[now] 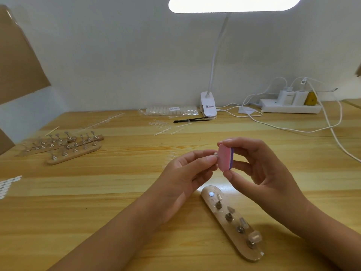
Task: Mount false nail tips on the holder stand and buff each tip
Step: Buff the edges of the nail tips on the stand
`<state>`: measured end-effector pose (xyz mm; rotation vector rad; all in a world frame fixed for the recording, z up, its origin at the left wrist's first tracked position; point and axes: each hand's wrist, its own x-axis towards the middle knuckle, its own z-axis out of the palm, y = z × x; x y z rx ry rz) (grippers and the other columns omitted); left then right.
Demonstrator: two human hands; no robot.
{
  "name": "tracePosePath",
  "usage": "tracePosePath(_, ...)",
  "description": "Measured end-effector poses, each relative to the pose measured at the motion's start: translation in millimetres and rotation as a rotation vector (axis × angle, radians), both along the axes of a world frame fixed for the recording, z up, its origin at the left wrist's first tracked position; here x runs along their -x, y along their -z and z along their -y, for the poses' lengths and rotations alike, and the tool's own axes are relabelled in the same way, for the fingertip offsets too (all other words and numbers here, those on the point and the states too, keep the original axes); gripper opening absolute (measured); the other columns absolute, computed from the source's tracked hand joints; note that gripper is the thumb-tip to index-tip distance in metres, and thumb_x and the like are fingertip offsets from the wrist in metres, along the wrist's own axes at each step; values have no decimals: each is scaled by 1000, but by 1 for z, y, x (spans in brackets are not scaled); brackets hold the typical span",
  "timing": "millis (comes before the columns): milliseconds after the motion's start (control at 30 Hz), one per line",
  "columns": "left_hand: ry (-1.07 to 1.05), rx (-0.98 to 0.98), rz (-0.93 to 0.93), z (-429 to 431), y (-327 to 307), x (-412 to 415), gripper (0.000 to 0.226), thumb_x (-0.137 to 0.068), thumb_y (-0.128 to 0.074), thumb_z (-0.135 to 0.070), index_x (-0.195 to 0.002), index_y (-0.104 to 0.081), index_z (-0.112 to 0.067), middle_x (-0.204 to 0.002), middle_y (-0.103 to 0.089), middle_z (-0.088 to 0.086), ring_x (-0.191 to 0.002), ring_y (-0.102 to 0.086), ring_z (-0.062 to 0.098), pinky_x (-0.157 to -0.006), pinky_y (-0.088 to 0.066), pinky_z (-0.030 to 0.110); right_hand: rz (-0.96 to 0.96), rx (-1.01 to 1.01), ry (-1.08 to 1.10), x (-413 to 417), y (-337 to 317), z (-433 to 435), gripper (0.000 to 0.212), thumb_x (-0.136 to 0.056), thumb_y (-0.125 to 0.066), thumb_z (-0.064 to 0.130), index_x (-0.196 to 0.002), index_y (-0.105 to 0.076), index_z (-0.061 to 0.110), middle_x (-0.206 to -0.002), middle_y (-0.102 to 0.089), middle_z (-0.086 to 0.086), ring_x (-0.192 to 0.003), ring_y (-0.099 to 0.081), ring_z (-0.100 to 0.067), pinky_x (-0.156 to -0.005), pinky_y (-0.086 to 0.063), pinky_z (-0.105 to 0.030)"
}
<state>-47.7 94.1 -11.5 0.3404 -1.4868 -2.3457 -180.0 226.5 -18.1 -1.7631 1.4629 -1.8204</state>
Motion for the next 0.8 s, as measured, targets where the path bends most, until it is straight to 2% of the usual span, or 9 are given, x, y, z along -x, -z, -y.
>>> tracePosePath(67,-55,30,13,-1,0,0,24,-74,-80,-26,-97,-79,-20,-101,-72,4,-90,-67,9,-79,-52,16,11,-19,-1,0,0,0,46,-83,-69,13,-122,-57,34,-121,-62,3,-116,-60,-23,-95,-51,-25)
tracePosePath(167,-107,36,25,-2,0,0,23,-72,-79,-26,-93,-78,-18,-99,-70,6,-91,-65,11,-78,-52,17,75,-46,-20,1,-2,0,45,-84,-73,7,-120,-58,30,-118,-63,5,-111,-62,-21,-92,-51,-25)
tracePosePath(267,-126,33,35,-2,0,0,18,-70,-80,-25,-87,-78,-21,-94,-69,3,-87,-66,10,-76,-53,17,159,-23,-15,-1,-5,0,44,-81,-69,8,-120,-54,22,-114,-63,7,-110,-62,-15,-88,-52,-21)
tracePosePath(433,-147,36,42,-2,1,1,23,-71,-79,-26,-92,-76,-18,-97,-71,4,-87,-66,9,-76,-53,17,221,-92,-83,-3,-4,1,43,-82,-64,-5,-119,-53,13,-109,-64,5,-108,-62,-14,-86,-52,-22)
tracePosePath(567,-151,54,50,-2,2,1,22,-71,-80,-26,-92,-75,-20,-101,-70,5,-91,-66,10,-77,-52,17,218,-83,-42,-3,-3,2,42,-81,-68,3,-117,-53,18,-107,-63,3,-104,-63,-16,-85,-53,-22)
tracePosePath(667,-173,89,49,-2,2,0,26,-65,-84,-34,-88,-76,-24,-100,-71,3,-92,-66,9,-78,-51,18,188,-150,-81,-5,-2,3,39,-82,-70,10,-115,-55,26,-104,-63,7,-103,-63,-19,-85,-54,-25)
tracePosePath(800,-203,189,66,-3,3,-1,28,-59,-83,-45,-84,-76,-34,-95,-72,-5,-93,-67,7,-80,-51,18,207,-116,-34,-3,-4,2,38,-83,-66,8,-116,-53,20,-102,-65,4,-101,-63,-19,-86,-53,-26)
